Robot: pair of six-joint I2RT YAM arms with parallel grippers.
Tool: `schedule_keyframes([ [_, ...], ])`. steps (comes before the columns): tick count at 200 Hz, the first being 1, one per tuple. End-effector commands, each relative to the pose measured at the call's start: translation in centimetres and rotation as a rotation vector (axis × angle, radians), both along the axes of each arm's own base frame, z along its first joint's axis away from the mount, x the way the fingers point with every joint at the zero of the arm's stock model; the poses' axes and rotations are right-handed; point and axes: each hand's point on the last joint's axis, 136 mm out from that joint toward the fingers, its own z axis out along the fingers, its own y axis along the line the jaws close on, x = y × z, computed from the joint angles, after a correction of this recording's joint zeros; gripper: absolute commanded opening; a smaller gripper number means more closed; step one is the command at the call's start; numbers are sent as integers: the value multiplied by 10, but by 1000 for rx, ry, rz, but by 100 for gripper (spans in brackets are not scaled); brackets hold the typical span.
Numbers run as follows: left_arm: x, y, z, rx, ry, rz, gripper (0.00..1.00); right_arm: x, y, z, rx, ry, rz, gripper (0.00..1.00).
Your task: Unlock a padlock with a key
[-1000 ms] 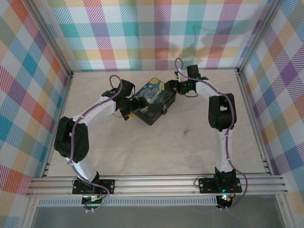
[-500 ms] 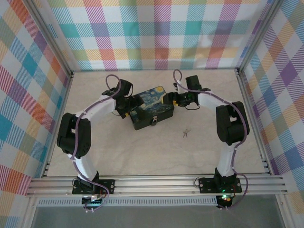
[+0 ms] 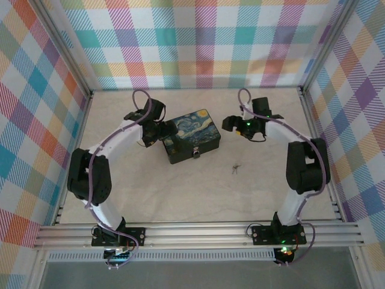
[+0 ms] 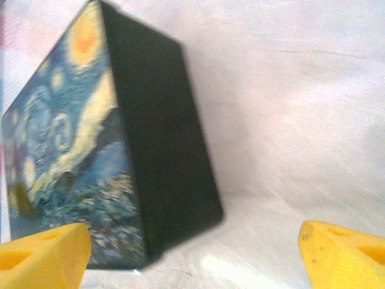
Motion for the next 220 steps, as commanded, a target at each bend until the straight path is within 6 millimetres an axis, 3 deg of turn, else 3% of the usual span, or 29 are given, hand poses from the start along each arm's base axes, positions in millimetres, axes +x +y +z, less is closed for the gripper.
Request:
schedule_keyframes([
  [1,-20,10,26,57,-14,-95,95,-39,-20,-21,-67,172,-108,81],
  [23,-41,2,23,71,14,-152,95,-74,-33,-33,-90,248,-189,67],
  [45,-55,-20,26,61,8,-224,95,-99,-35,-30,-111,273,-224,60],
  [66,-61,-37,29,40,1,-258,95,-122,-33,-32,-130,314,-258,46],
  [89,-61,-48,28,25,-9,-268,95,-135,-32,-44,-133,337,-295,40],
  [144,-55,-51,33,53,-17,-307,95,-134,-11,-61,-129,355,-278,39],
  [220,-56,-44,36,82,-29,-305,95,-126,-11,-83,-162,387,-289,37],
])
